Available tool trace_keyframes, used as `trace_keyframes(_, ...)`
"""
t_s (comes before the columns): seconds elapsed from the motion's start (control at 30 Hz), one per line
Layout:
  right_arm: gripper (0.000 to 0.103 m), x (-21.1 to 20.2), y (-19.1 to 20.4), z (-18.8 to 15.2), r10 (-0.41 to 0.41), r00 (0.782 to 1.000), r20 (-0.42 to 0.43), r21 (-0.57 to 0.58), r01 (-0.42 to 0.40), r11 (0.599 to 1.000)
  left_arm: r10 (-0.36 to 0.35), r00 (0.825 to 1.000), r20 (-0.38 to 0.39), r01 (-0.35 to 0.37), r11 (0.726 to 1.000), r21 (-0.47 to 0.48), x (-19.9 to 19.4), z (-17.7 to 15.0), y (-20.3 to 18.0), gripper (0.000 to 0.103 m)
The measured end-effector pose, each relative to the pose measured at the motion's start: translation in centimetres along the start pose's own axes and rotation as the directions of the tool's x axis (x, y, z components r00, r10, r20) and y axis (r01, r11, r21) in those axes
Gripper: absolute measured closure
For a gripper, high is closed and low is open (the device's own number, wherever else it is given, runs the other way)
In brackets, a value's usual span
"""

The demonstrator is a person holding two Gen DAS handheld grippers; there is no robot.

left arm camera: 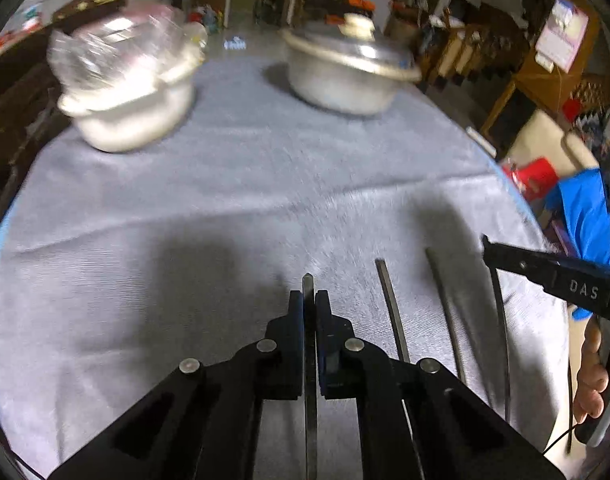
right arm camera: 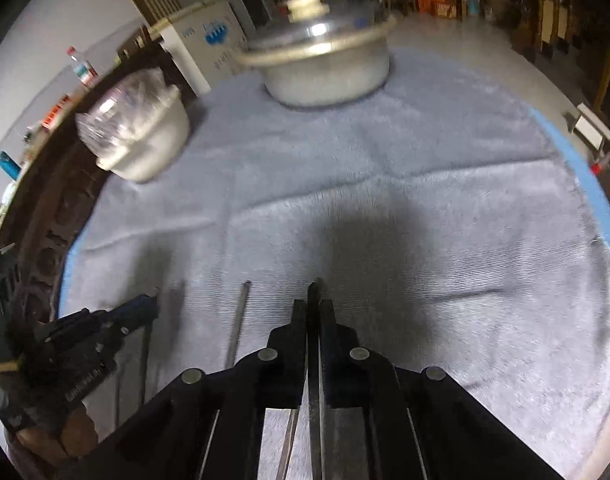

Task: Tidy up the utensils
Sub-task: 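Lift both chopsticks and carry them toward the grey cup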

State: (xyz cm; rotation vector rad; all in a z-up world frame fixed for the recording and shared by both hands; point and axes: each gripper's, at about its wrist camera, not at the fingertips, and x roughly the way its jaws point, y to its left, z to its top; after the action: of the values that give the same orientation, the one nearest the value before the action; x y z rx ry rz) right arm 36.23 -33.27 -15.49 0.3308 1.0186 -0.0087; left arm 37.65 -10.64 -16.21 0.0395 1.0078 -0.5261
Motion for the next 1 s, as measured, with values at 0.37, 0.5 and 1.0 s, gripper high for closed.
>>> trace_keyframes(0.37, 0.096, -10.5, 2.7, -4.3, 0.002, 0.955, 0.296, -0.047, 0.013, 0.999, 0.050, 0.966, 0.254, -0.017, 0.992, -0.128, -12.8, -2.9, 3.3, 0.098)
trace_keyframes(0.5, 0.096, -13.7, 3.7, -7.0, 0.008, 0.923, 0.384, -0.052, 0.013, 0.999, 0.067, 0.940, 0.336, -0.022, 0.991, -0.136, -17.1, -5.3, 2.7, 0.098)
trace_keyframes(1.0, 0.096, -21.7, 5.9, -14.8, 0.007, 0.825, 0.565, -0.033, 0.014, 0.999, 0.090, 0.891, 0.445, -0.042, 0.992, -0.118, -24.4, -12.4, -1.3, 0.098)
